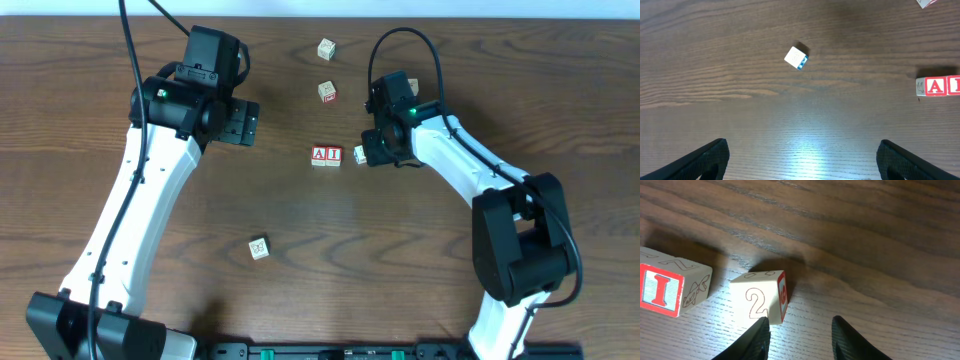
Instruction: Spell out Ai2
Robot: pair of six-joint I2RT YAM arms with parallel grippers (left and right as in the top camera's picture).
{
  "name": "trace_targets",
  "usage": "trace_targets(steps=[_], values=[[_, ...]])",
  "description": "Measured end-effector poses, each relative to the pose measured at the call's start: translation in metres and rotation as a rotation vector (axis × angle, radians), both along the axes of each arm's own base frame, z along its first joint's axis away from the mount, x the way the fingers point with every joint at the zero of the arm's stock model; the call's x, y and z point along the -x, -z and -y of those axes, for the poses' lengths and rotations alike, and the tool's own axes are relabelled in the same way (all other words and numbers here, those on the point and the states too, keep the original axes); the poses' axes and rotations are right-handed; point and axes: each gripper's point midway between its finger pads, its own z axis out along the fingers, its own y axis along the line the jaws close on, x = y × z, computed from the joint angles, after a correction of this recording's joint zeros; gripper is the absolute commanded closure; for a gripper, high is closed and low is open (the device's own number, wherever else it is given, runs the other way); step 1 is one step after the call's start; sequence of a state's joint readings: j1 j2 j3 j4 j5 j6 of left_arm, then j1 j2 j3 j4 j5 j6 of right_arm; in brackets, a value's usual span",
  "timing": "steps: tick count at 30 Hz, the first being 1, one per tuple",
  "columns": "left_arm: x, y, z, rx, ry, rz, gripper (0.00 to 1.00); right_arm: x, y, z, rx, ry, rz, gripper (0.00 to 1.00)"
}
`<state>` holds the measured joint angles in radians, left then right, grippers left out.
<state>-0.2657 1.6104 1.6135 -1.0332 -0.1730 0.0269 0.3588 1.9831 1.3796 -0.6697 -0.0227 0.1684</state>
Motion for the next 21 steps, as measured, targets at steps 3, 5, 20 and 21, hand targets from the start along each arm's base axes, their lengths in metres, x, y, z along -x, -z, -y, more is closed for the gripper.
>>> trace_targets(steps=[3,5,20,21], values=[[0.0,0.0,0.0,0.0,0.0,0.0,0.05,0.0,0.0,-0.002,-0.003,-0.004,0.0,0.52],[0.0,0.0,0.0,0.0,0.0,0.0,0.05,0.001,0.0,-0.003,-0.004,-0.008,0.0,0.5],[0.0,0.0,0.0,0.0,0.0,0.0,0.05,-0.001,-0.008,-0.022,-0.043,-0.044,0.015,0.5],[0.0,0.0,0.0,0.0,0.0,0.0,0.04,-0.001,-0.008,-0.022,-0.044,-0.044,0.016,0.5]])
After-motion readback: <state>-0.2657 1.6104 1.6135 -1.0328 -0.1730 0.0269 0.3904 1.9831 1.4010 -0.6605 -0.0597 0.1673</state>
